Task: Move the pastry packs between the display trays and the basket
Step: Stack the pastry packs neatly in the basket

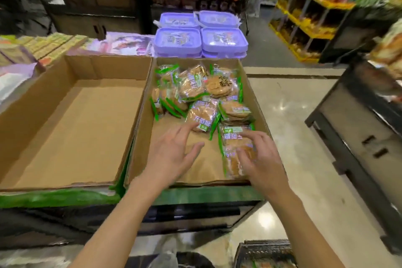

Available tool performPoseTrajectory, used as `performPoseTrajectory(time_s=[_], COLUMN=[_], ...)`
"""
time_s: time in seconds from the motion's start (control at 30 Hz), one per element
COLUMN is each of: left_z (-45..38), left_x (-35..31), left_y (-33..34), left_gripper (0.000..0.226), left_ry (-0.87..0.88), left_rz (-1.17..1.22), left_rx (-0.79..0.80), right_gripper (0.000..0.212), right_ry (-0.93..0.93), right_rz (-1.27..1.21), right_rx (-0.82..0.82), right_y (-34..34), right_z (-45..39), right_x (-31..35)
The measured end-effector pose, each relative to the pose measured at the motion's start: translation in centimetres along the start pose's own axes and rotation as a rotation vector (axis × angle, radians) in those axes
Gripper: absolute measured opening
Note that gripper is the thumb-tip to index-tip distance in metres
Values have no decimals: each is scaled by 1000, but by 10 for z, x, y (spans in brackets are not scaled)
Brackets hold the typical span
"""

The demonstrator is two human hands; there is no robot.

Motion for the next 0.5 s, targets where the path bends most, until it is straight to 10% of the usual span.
performPoseTrajectory(time_s=[0.5], left_z=[-107], left_x=[79], left_y=[50], left_gripper=[55], left_ry=[72], left_rz=[337], left_rx=[244], right_gripper=[45], right_ry=[147], right_rz=[379], right_rx=[265], right_y=[30], right_z=[-134], right_x=[-12])
Point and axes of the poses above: each hand's wrist, its own z-axis away from the middle knuckle, its own y-axis out of the palm, x = y × z, the point moved 5 cm from there along -z, towards the middle knuckle, and after that the axes turned 3 degrees about z, right-handed, at the moved point
